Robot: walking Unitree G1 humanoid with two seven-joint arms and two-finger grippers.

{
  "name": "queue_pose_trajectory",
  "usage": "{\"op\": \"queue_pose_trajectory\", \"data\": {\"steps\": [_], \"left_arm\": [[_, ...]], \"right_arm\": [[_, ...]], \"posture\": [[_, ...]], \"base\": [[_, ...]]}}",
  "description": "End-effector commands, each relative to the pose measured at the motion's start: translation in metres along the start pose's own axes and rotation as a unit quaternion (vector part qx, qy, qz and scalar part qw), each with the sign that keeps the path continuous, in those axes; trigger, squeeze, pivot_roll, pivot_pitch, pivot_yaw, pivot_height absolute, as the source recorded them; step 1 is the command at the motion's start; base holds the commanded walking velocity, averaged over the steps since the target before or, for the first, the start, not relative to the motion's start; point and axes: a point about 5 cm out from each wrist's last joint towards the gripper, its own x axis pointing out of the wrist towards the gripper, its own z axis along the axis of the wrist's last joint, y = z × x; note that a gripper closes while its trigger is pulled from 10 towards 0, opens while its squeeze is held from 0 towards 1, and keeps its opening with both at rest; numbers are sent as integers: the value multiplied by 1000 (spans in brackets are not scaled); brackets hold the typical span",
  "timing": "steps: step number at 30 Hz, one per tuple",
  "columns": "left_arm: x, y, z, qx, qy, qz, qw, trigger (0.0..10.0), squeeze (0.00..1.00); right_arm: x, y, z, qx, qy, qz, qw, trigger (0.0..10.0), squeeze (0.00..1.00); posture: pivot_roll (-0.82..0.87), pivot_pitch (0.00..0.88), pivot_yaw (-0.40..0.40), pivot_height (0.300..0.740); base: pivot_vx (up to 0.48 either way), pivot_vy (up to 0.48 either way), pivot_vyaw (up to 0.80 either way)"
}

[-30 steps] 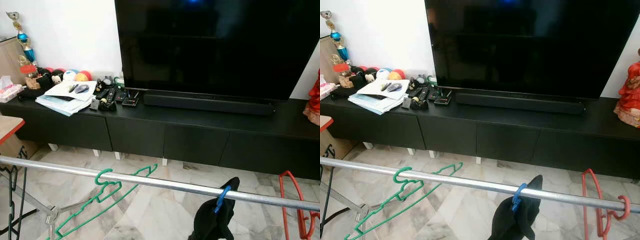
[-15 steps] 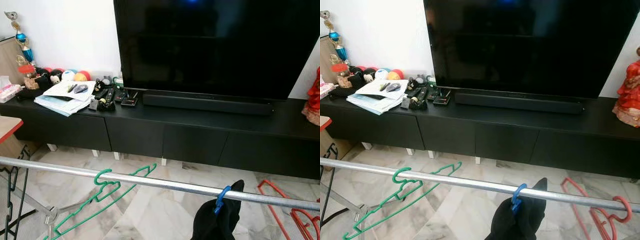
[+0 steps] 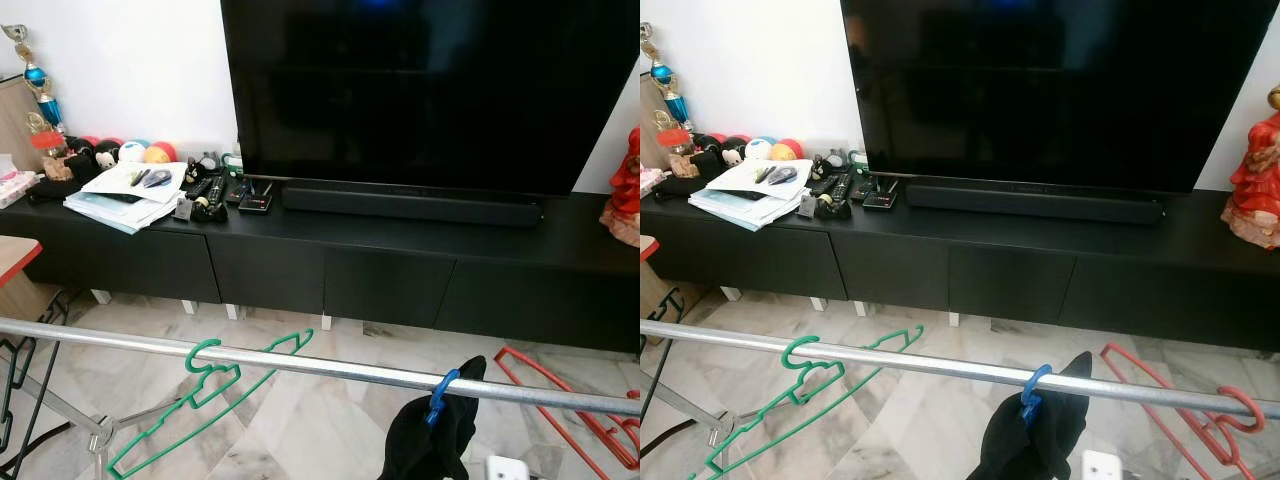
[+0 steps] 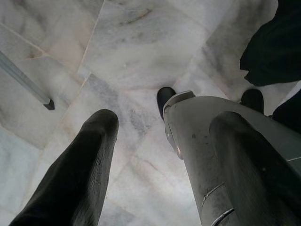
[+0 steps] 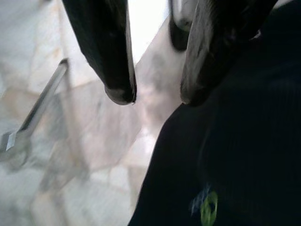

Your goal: Hang hanger

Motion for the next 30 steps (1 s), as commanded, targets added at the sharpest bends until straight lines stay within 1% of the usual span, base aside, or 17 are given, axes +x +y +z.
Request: {"op": "queue_pose_trajectory", "data": {"steps": [1, 2, 5, 6, 7, 8, 9, 11, 13, 14, 17, 20, 30], "left_arm": [[-1, 1, -7, 4, 14, -1, 1000, 10000, 0], [-1, 1, -7, 5, 14, -1, 1000, 10000, 0], [-1, 3, -7, 6, 11, 4, 1000, 10000, 0], [-1, 3, -7, 6, 11, 4, 1000, 10000, 0], [-2, 3, -7, 7, 12, 5, 1000, 10000, 0], [-2, 3, -7, 7, 11, 6, 1000, 10000, 0], [-2, 3, -7, 7, 11, 6, 1000, 10000, 0], [-2, 3, -8, 5, 10, 6, 1000, 10000, 0], [-2, 3, -8, -1, 7, 11, 1000, 10000, 0], [-2, 3, -8, -2, 7, 11, 1000, 10000, 0], [-2, 2, -8, -4, 6, 11, 1000, 10000, 0], [-2, 2, -9, -16, 3, 10, 1000, 10000, 0], [-2, 0, -11, -16, 9, 3, 1000, 10000, 0]], "right_arm": [[3, -4, -14, 3, 23, -14, 1000, 10000, 0], [3, -5, -19, 0, 31, -17, 999, 10000, 0], [5, -8, -41, 16, 64, -36, 997, 10000, 0], [5, -8, -41, 16, 64, -36, 997, 10000, 0], [3, -8, -51, 20, 80, -44, 996, 10000, 0], [3, -5, -57, 34, 88, -48, 994, 10000, 0], [3, -5, -57, 34, 88, -48, 994, 10000, 0], [3, -2, -57, 48, 85, -45, 994, 10000, 0], [5, 4, -51, 65, 64, -30, 995, 10000, 0], [6, 5, -48, 63, 54, -24, 996, 10000, 0], [7, 6, -45, 63, 46, -20, 997, 10000, 0], [8, 5, -43, 66, 38, -19, 997, 10000, 0], [8, 4, -44, 72, 34, -15, 997, 10000, 0]], "posture": [[-31, 9, 41, 740], [-31, 9, 41, 740], [-28, 11, 54, 740], [-28, 11, 54, 740], [-14, 6, 55, 740], [-8, 4, 53, 740], [-8, 4, 53, 740], [-3, 2, 50, 740], [-3, 2, 45, 740], [-6, 2, 42, 740], [-4, 0, 37, 740], [0, 0, 31, 740], [-6, 0, 37, 740]], "base": [[0, 0, 0], [0, 0, 0], [0, 0, 0], [0, 0, 0], [0, 0, 0], [0, 0, 0], [0, 0, 0], [0, 0, 0], [0, 0, 0], [0, 0, 0], [0, 0, 0], [0, 0, 0], [0, 0, 0]]}}
